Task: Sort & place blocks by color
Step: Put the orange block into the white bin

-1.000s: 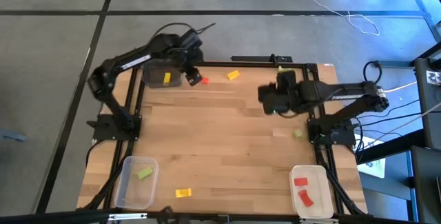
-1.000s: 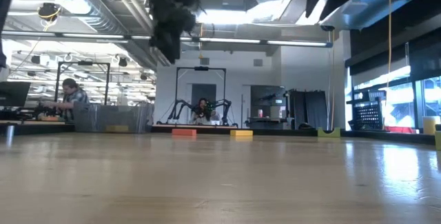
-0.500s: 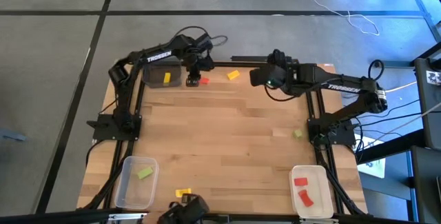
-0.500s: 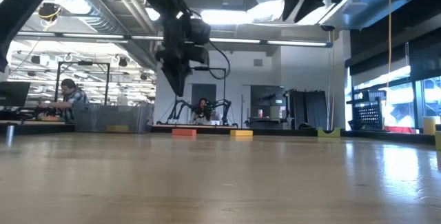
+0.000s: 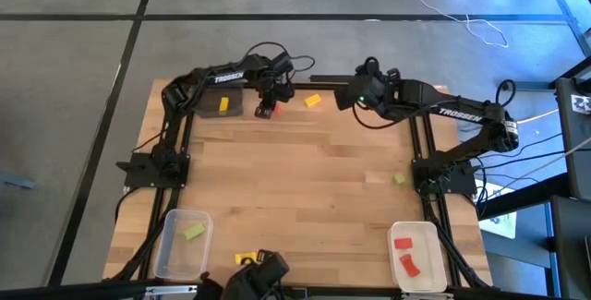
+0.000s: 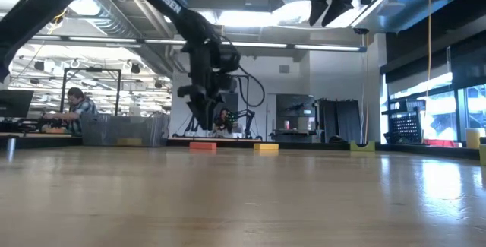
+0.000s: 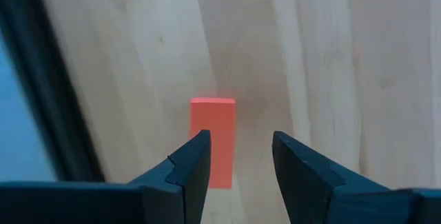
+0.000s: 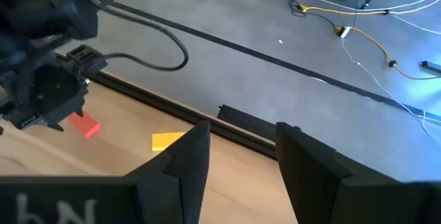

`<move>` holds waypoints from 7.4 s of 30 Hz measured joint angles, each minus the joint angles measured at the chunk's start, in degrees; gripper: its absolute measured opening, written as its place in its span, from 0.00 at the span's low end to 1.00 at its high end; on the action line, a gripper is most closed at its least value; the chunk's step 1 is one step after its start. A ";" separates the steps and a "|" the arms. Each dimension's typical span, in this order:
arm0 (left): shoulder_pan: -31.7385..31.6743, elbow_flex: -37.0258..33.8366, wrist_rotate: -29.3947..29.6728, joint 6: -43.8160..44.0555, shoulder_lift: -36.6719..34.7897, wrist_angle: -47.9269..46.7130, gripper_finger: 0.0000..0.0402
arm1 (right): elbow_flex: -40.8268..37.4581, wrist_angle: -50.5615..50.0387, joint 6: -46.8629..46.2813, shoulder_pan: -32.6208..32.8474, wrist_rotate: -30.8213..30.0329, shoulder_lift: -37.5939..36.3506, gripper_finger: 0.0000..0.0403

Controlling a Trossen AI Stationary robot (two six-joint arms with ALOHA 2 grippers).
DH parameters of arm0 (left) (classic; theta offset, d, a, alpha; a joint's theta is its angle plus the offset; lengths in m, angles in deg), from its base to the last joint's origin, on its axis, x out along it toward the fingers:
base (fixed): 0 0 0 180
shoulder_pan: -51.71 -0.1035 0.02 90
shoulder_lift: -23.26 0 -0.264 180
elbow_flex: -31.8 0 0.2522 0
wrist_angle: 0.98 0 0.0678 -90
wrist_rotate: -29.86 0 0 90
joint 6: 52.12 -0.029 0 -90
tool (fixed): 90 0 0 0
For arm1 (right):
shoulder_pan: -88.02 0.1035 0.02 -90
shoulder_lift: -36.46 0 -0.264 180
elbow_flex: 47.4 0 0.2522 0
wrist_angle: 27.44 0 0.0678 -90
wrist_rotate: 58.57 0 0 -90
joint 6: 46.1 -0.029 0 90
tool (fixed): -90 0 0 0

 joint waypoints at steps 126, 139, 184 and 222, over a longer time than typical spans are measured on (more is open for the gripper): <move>15.74 -0.02 1.47 8.62 -24.05 12.36 0.12 | -5.09 32.98 45.50 -1.36 39.92 5.66 0.41; 17.67 0.00 1.22 8.61 -24.05 14.19 0.12 | -5.08 32.70 46.44 -1.41 39.88 5.77 0.41; 18.07 4.42 3.17 8.96 -24.03 7.26 0.12 | -5.01 33.71 47.86 -1.36 39.88 5.86 0.39; 18.04 4.33 2.13 8.93 -24.03 9.05 0.12 | -5.08 36.07 50.87 -1.30 40.60 5.86 0.14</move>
